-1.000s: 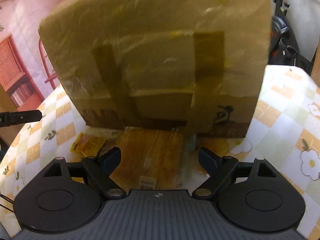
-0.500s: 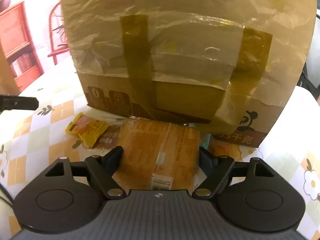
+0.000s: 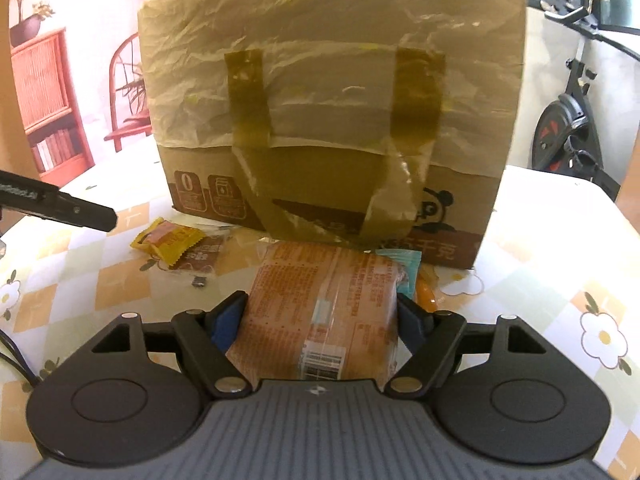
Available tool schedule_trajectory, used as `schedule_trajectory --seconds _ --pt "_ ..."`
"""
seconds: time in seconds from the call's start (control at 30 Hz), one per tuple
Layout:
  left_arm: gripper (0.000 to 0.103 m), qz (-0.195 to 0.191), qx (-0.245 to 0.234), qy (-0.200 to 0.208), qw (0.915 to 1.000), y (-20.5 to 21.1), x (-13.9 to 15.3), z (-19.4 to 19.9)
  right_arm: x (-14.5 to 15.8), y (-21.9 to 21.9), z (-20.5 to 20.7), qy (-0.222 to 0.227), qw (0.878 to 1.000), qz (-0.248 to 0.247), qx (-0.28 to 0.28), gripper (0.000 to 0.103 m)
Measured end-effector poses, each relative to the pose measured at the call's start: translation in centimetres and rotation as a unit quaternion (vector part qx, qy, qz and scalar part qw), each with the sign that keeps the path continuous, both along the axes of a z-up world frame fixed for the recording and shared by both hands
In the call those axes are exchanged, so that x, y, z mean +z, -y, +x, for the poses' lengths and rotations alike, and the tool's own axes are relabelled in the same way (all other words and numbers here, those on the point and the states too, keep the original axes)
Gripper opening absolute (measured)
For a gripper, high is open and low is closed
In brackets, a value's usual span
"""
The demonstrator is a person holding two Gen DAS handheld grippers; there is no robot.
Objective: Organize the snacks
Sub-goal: 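Lower the left tool onto the small yellow packet and close on it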
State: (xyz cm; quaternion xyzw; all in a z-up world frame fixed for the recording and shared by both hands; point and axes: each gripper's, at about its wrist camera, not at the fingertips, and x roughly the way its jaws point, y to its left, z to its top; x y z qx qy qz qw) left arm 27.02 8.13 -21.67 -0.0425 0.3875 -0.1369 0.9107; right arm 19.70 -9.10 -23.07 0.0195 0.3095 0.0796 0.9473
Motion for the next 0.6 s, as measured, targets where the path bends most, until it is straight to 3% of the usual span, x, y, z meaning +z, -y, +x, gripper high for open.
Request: schedule_trajectory --seconds 0.17,0.6 --pt "0.077 0.007 0.006 -0.007 0.9999 1.3 -0.8 0.7 -0.5 0.4 -0.6 0.02 1.0 0.008 0.0 0.078" --pt "0.077 0.022 0.023 -0.006 0.9995 3.6 -2.2 3.0 -0.8 0.8 -0.4 0.022 1.0 0.019 0.007 0.078"
